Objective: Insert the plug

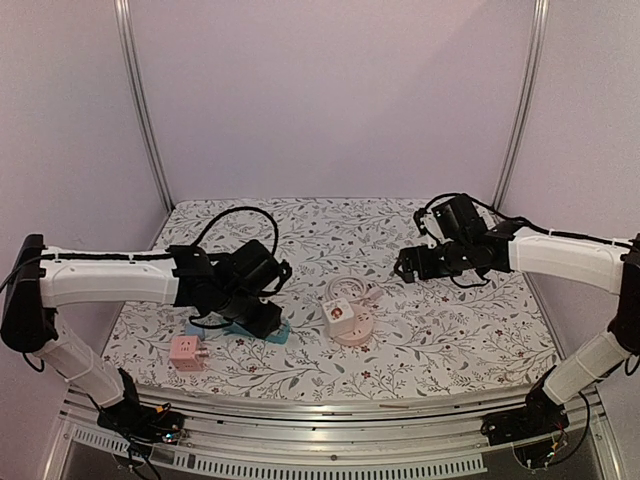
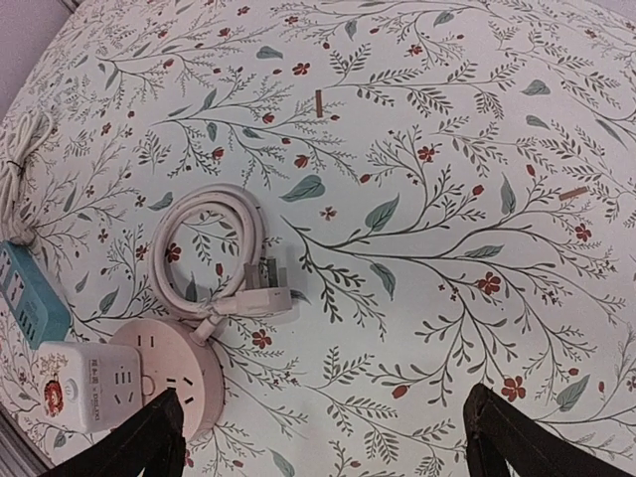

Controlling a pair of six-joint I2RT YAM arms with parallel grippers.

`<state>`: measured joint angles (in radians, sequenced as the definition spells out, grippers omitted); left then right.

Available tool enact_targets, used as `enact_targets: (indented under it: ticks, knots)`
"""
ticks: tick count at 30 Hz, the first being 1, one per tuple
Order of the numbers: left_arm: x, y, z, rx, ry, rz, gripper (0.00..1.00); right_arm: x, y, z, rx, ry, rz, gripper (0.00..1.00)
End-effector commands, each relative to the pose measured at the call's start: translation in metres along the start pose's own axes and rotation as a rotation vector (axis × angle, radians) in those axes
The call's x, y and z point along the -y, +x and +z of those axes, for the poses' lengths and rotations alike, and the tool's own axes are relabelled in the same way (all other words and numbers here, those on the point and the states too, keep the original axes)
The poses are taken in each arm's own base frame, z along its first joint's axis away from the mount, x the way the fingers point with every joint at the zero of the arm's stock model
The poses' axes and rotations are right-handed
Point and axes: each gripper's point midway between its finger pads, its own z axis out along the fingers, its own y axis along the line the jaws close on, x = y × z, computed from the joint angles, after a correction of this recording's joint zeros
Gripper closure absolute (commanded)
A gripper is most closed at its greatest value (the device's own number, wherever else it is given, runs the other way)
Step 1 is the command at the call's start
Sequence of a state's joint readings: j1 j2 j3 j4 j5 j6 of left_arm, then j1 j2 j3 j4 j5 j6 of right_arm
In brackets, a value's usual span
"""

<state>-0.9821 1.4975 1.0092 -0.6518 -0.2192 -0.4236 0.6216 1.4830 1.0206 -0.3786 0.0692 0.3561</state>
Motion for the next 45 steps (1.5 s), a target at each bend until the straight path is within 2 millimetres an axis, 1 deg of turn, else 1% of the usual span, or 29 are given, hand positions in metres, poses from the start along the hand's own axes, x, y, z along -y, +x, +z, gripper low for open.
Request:
enact_targets:
  ticks: [1,7,10,14,23,27,32,35,37,40,45]
  knots:
    - [0.025,-0.033,-0.017,0.152,0.028,0.125,0.81,-0.027,-0.005,-0.012,0.025,-0.146,0.007,0.04]
    - [0.056,-0.056,-0.025,0.277,0.069,0.246,0.82,-0.05,-0.004,-0.02,0.024,-0.287,0.014,0.04]
    - [0.068,-0.064,-0.027,0.327,0.077,0.298,0.84,-0.065,-0.004,-0.03,0.03,-0.375,0.017,0.04]
    - [0.079,-0.07,-0.026,0.372,0.067,0.375,0.84,-0.081,-0.003,-0.042,0.019,-0.47,0.011,0.04]
    - [0.099,-0.076,-0.021,0.417,0.035,0.546,0.89,-0.107,0.0,-0.056,-0.028,-0.597,0.03,0.05]
    - [0.111,-0.081,-0.024,0.454,0.05,0.582,0.9,-0.121,0.006,-0.056,-0.071,-0.644,0.029,0.06]
    - [0.121,-0.086,-0.026,0.489,0.081,0.618,0.9,-0.145,0.023,-0.044,-0.171,-0.703,0.029,0.09]
    - [0.126,-0.088,-0.027,0.504,0.102,0.632,0.9,-0.159,0.033,-0.041,-0.212,-0.742,0.017,0.12]
    - [0.13,-0.089,-0.029,0.516,0.12,0.639,0.9,-0.168,0.036,-0.043,-0.226,-0.784,0.012,0.14]
    - [0.136,-0.089,-0.031,0.529,0.148,0.648,0.9,-0.174,0.037,-0.045,-0.233,-0.826,0.022,0.17]
    - [0.144,-0.09,-0.034,0.545,0.185,0.665,0.9,-0.182,0.041,-0.042,-0.259,-0.854,0.029,0.29]
